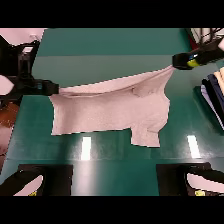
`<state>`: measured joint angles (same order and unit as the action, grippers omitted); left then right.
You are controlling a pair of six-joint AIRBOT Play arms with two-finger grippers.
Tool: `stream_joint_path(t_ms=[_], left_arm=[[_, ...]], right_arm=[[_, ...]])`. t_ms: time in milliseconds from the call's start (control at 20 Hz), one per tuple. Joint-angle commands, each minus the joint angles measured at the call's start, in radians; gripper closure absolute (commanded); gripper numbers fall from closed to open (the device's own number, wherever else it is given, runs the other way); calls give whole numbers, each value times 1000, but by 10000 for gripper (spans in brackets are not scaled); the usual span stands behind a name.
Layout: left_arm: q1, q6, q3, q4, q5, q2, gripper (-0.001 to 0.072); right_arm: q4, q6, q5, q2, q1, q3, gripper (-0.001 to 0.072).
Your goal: Fold the shirts.
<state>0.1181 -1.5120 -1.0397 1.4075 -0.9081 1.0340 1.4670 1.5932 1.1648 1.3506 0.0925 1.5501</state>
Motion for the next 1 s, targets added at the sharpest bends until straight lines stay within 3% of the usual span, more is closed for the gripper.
stream_joint_path(t_ms=[0, 150, 250, 300, 400, 550, 750, 950], left_arm=[[0, 0, 16, 29, 167, 121, 684], [-1, -1, 15, 30, 224, 169, 680], [-4, -3, 1, 35, 244, 170, 175], [-8, -7, -20, 47, 233, 170, 160], [-36, -7, -92, 76, 150, 170, 167], [-130, -6, -208, 78, -84, 164, 167], [-254, 29, -163, 75, -390, 164, 168], [-273, 20, 74, 49, -381, 55, 168]], right_arm=[[26, 14, -231, 26, 32, -111, 698], [15, 15, -336, 26, 32, -172, 680], [-35, 15, -403, 26, 29, -189, 268], [-63, 18, -423, 25, 19, -181, 189], [-125, 22, -426, 25, -7, -134, 189], [-191, 21, -340, -5, -53, -67, 190], [-184, -6, -211, -88, -90, -81, 199], [-184, -8, -204, -193, -92, -225, 200]])
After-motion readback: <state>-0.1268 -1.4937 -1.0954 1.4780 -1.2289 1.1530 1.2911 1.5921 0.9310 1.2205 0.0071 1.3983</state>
